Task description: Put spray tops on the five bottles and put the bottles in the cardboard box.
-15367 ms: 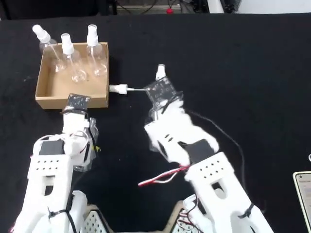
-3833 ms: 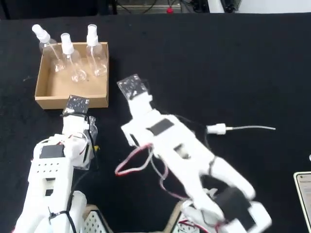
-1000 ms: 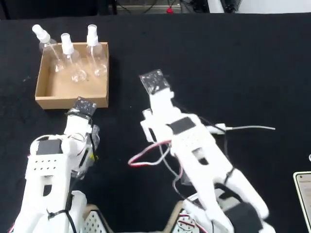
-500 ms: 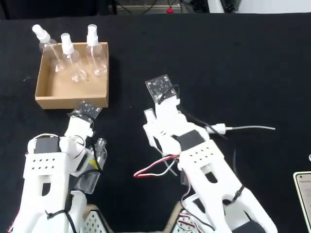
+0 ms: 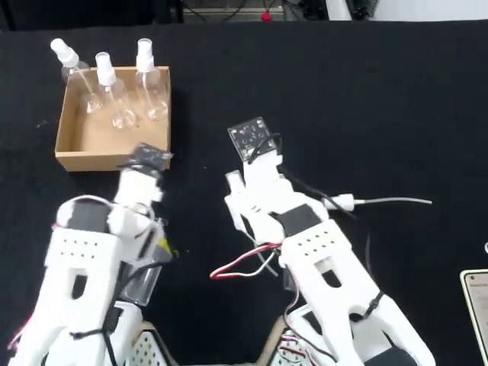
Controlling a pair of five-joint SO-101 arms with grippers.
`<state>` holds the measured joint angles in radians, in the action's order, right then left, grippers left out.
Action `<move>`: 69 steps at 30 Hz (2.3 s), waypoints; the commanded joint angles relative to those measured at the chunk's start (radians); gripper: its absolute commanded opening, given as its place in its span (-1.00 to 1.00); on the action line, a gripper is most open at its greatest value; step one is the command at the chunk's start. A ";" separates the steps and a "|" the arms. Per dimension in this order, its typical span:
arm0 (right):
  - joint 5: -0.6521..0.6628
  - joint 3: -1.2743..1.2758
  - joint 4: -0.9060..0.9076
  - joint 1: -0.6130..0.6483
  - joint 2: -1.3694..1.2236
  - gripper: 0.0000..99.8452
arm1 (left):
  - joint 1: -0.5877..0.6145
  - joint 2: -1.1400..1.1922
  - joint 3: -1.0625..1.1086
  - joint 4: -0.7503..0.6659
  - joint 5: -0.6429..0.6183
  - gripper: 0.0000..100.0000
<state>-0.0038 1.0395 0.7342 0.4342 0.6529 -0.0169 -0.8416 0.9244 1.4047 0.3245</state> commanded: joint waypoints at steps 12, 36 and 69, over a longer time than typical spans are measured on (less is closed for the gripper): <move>0.000 -0.002 -0.025 -0.023 0.039 -0.98 | -0.010 0.227 0.010 -0.249 -0.110 -0.43; -0.002 0.010 -0.026 -0.021 0.039 -0.98 | 0.021 0.218 0.150 -0.391 0.012 -0.73; 0.002 -0.628 0.496 -0.028 0.048 -0.98 | 0.021 -0.825 0.377 -0.512 -0.184 -0.83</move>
<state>-0.0008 0.5915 1.1546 0.4342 0.6636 0.0061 -1.5489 1.2820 0.9214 0.2325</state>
